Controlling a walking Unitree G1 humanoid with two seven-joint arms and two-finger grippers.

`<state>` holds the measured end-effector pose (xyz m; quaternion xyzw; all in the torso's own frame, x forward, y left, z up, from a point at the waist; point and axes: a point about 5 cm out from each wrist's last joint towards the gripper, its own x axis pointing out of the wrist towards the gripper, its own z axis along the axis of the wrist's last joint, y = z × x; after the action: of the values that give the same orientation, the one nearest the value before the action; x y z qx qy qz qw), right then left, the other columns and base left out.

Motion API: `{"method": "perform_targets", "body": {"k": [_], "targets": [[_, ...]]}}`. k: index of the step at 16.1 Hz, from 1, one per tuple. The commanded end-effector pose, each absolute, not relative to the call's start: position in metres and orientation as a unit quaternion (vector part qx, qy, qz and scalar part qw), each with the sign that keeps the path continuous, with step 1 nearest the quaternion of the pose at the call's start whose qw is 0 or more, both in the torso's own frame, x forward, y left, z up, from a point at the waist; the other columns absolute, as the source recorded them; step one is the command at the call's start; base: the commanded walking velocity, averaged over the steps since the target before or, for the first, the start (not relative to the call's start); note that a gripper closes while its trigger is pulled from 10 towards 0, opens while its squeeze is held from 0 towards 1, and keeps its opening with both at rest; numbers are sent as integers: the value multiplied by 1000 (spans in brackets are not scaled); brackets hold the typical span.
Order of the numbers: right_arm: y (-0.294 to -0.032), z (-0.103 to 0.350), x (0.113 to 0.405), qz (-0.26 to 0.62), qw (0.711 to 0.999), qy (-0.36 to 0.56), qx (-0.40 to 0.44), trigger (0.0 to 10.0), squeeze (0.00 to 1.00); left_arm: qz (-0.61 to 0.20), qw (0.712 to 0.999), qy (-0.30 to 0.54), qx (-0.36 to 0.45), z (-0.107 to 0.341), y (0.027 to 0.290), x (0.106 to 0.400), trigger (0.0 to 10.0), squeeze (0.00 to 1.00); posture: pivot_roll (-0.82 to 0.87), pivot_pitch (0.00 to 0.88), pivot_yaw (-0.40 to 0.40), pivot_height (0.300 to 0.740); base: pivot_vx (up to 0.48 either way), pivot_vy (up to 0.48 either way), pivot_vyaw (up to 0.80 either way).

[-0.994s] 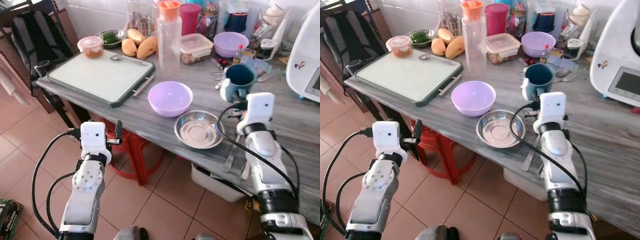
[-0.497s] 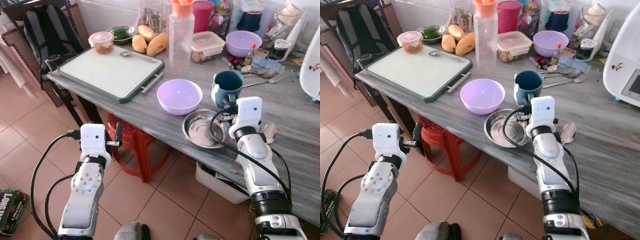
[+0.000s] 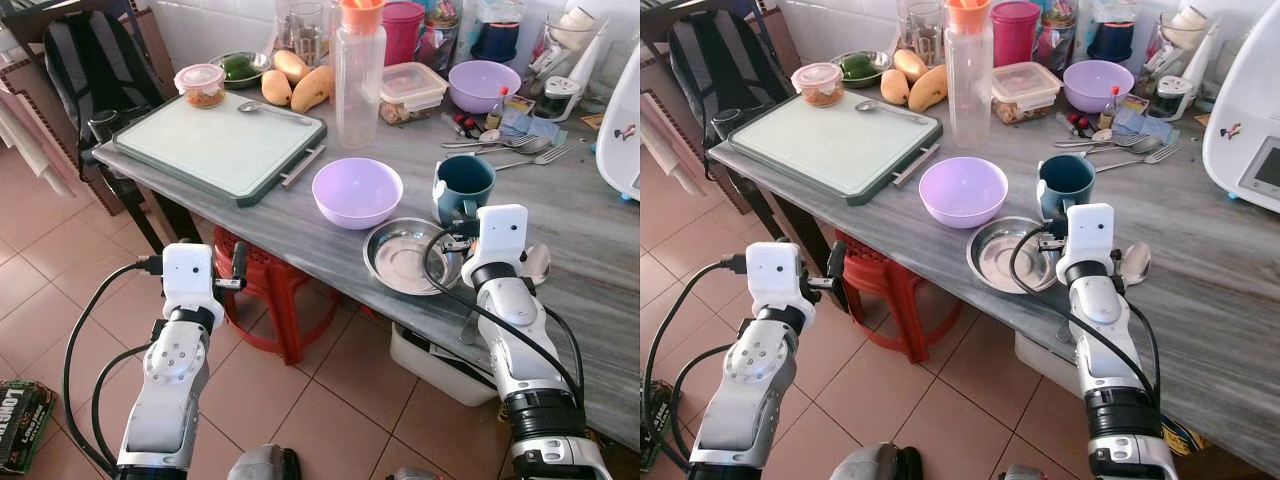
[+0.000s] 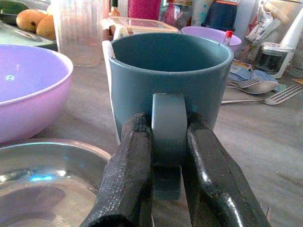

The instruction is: Setting the table

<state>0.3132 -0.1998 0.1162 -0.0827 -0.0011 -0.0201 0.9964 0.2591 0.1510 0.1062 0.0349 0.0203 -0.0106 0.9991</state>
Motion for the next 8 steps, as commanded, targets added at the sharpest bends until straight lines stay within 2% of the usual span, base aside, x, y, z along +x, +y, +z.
{"method": "perform_targets", "body": {"k": [1,8], "targets": [[-200,117,314,-28,996,0,-81,10000,0,-14,999,24,38,107,152,261,10000,0,-9,0,66,740,0,0,0],[-201,108,311,-52,996,20,-62,10000,0,-21,998,26,46,107,154,262,10000,0,0,0,83,740,0,0,0]]}}
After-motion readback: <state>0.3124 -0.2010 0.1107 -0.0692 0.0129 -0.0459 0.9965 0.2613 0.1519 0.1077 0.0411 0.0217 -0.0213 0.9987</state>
